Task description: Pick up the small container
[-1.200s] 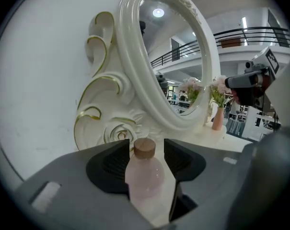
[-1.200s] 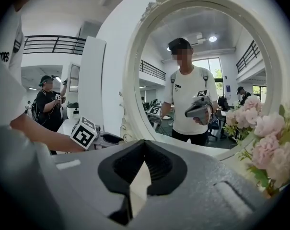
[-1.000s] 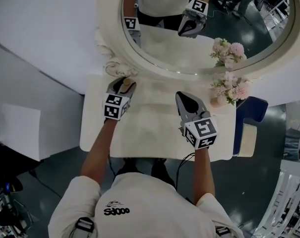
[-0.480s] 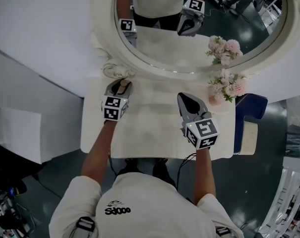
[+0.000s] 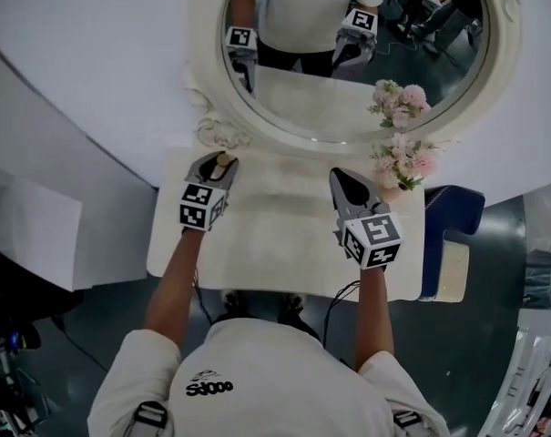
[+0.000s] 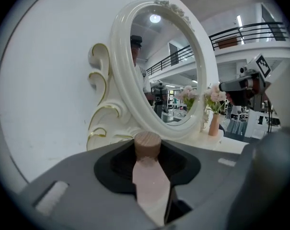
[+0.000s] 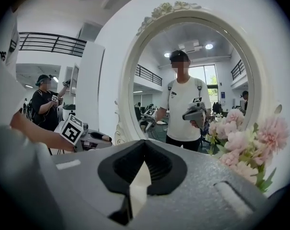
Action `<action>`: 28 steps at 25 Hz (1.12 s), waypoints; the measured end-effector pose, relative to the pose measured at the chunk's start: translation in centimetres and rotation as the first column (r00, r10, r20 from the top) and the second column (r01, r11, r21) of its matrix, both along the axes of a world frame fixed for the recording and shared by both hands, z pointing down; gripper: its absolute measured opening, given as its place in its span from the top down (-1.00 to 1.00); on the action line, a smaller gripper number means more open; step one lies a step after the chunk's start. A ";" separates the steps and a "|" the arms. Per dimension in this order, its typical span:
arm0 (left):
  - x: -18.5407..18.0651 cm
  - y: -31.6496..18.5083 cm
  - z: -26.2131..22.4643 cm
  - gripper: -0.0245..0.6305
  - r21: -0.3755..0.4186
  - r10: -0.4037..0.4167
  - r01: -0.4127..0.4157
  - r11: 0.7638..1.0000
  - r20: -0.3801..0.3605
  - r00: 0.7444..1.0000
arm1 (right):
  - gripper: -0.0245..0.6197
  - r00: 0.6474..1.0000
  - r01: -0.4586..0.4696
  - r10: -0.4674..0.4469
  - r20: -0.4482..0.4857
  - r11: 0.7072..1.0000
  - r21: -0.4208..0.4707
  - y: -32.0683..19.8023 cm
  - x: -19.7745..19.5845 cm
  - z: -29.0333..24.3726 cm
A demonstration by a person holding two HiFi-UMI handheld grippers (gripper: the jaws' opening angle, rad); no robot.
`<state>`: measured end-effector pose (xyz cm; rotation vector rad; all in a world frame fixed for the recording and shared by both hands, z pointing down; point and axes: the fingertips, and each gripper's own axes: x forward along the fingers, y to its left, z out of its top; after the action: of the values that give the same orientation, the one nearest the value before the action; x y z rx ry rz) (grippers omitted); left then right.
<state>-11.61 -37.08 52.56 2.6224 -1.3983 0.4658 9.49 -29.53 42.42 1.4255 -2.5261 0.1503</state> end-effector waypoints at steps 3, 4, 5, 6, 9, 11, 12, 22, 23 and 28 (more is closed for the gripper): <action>-1.0 1.4 -3.0 0.46 0.030 -0.011 0.011 0.999 -0.012 1.000 | 0.91 1.000 0.012 -0.012 -0.004 0.999 0.048 0.0 -0.1 -2.2; -1.3 2.0 -4.0 0.46 0.041 -0.016 0.017 0.999 -0.014 1.000 | 0.91 1.000 0.014 -0.013 -0.008 0.998 0.061 0.0 -0.1 -2.8; -1.7 2.6 -5.0 0.46 0.054 -0.021 0.021 0.998 -0.017 1.000 | 0.92 1.000 0.015 -0.014 -0.013 0.997 0.074 0.0 -0.1 -3.4; -2.1 3.1 -6.0 0.46 0.069 -0.023 0.024 0.997 -0.021 1.000 | 0.92 1.000 0.018 -0.016 -0.018 0.996 0.086 0.1 -0.2 -4.0; -2.8 4.9 -8.8 0.46 0.105 -0.017 0.021 0.994 -0.043 0.999 | 0.92 0.999 0.034 -0.029 -0.041 0.993 0.113 0.6 -0.4 -5.2; -3.2 6.3 -10.0 0.46 0.119 -0.011 0.017 0.993 -0.057 0.998 | 0.91 0.998 0.043 -0.036 -0.051 0.991 0.127 1.1 -0.4 -5.7; -3.4 6.9 -10.5 0.46 0.124 -0.010 0.017 0.992 -0.056 0.998 | 0.92 0.998 0.048 -0.041 -0.052 0.990 0.134 1.3 -0.6 -6.0; -6.0 11.4 -15.7 0.46 0.201 -0.044 0.052 0.978 -0.045 0.998 | 0.91 0.989 0.139 -0.124 -0.083 0.967 0.214 2.6 -4.1 -8.8; -6.3 11.7 -16.3 0.46 0.211 -0.049 0.057 0.976 -0.042 0.998 | 0.91 0.987 0.151 -0.134 -0.087 0.963 0.222 2.7 -4.6 -9.2; -7.7 13.4 -18.5 0.46 0.252 -0.065 0.074 0.965 -0.043 0.997 | 0.91 0.982 0.184 -0.167 -0.091 0.951 0.249 3.1 -6.2 -10.6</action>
<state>-19.31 -23.65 34.09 2.7477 -1.6320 0.2447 3.30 -26.44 31.86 1.2542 -2.6740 -0.2627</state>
